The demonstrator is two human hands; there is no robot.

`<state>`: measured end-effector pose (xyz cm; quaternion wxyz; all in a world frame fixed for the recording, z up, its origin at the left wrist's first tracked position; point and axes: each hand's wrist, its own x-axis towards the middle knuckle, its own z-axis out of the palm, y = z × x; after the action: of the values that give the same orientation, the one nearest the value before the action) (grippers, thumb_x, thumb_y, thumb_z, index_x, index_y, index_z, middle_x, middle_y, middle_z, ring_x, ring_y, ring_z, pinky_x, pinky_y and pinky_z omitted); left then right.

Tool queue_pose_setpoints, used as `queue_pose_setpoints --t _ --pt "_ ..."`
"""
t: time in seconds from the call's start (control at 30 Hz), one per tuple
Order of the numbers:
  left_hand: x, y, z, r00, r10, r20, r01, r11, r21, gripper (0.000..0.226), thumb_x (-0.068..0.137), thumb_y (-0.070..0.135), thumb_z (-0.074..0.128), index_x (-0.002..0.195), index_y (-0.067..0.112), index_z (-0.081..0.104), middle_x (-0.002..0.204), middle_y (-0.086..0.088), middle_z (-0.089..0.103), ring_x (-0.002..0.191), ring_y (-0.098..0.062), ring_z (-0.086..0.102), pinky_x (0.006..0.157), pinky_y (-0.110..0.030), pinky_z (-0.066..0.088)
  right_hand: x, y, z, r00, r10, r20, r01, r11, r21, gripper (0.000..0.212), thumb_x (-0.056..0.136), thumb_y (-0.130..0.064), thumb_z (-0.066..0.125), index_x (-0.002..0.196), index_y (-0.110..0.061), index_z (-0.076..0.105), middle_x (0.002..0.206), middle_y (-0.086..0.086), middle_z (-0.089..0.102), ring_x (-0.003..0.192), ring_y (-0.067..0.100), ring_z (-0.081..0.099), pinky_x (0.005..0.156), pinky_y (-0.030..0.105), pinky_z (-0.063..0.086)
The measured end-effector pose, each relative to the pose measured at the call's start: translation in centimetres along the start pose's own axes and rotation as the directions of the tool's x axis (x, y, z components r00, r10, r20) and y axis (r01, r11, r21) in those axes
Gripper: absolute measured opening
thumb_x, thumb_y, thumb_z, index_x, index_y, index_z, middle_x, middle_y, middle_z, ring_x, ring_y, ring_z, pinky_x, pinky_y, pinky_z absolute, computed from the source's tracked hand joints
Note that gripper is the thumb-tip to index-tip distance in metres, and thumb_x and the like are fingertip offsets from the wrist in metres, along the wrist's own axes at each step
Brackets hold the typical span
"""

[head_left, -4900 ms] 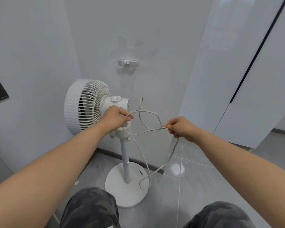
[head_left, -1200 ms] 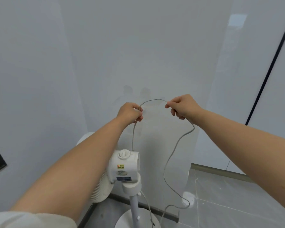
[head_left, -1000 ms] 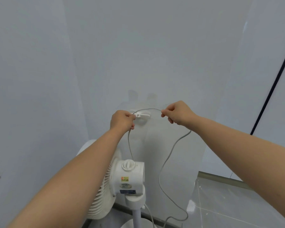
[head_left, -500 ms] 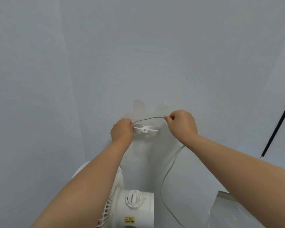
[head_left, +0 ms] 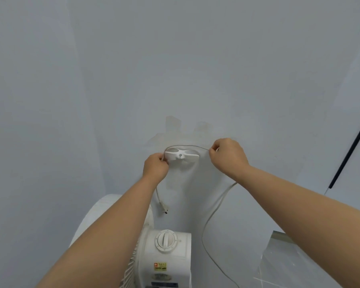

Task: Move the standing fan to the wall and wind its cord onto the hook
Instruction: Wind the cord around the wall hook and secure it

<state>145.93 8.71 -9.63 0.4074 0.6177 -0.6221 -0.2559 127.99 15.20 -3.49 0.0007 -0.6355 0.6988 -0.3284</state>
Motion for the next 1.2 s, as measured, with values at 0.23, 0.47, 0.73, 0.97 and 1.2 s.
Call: queue_pose_setpoints --t 0.23,0.47,0.73,0.97,1.2 --pt "0.3 -1.2 -0.5 0.997 0.033 0.066 -0.035 0.999 0.033 0.02 0.091 0.009 0.047 0.093 0.006 0.066 0.086 -0.007 0.059 0.081 -0.024 0.051 0.063 -0.026 0.036 -0.8 0.6 0.6 0.994 0.003 -0.11 -0.016 0.993 -0.118 0.025 0.088 -0.013 0.044 0.073 0.002 0.056 0.073 0.015 0.06 0.069 0.034 0.055 0.059 0.036 0.045" --pt "0.2 -1.7 -0.9 1.0 0.005 -0.003 -0.005 0.976 -0.217 0.022 0.09 0.01 0.052 0.111 0.011 0.057 0.105 -0.002 0.059 0.094 -0.018 0.055 0.077 -0.024 0.037 -1.3 1.4 1.6 0.971 0.071 -0.228 -0.082 0.996 -0.041 0.027 0.09 -0.017 0.045 0.075 -0.001 0.06 0.071 0.012 0.063 0.069 0.031 0.057 0.061 0.036 0.047" --pt "0.0 -1.5 0.2 0.975 0.05 0.218 -0.045 0.999 -0.028 0.019 0.09 0.021 0.055 0.073 0.014 0.056 0.069 -0.007 0.044 0.07 -0.018 0.039 0.058 -0.027 0.028 -1.3 2.5 0.4 0.948 0.056 -0.313 -0.052 0.998 0.019 0.02 0.09 -0.017 0.048 0.08 -0.005 0.06 0.071 0.008 0.063 0.068 0.029 0.057 0.063 0.034 0.045" --pt "-0.7 -0.9 0.3 0.944 -0.02 0.33 -0.051 0.977 0.205 0.029 0.093 0.02 0.051 0.065 0.013 0.055 0.064 -0.001 0.047 0.068 -0.018 0.046 0.056 -0.023 0.032 -2.2 3.4 0.5 0.967 0.085 -0.239 -0.091 0.996 -0.013 0.021 0.089 -0.018 0.048 0.08 -0.006 0.062 0.071 0.006 0.063 0.069 0.027 0.056 0.06 0.029 0.04" --pt "-0.1 0.1 -2.3 0.877 -0.18 0.447 0.125 0.981 0.149 0.021 0.093 0.017 0.049 0.111 0.01 0.059 0.104 -0.007 0.052 0.091 -0.021 0.048 0.075 -0.03 0.04 -1.8 3.2 -0.6 0.951 0.104 -0.292 -0.095 0.994 0.046 0.021 0.09 -0.02 0.051 0.08 -0.006 0.064 0.073 0.006 0.064 0.071 0.024 0.055 0.064 0.029 0.041"
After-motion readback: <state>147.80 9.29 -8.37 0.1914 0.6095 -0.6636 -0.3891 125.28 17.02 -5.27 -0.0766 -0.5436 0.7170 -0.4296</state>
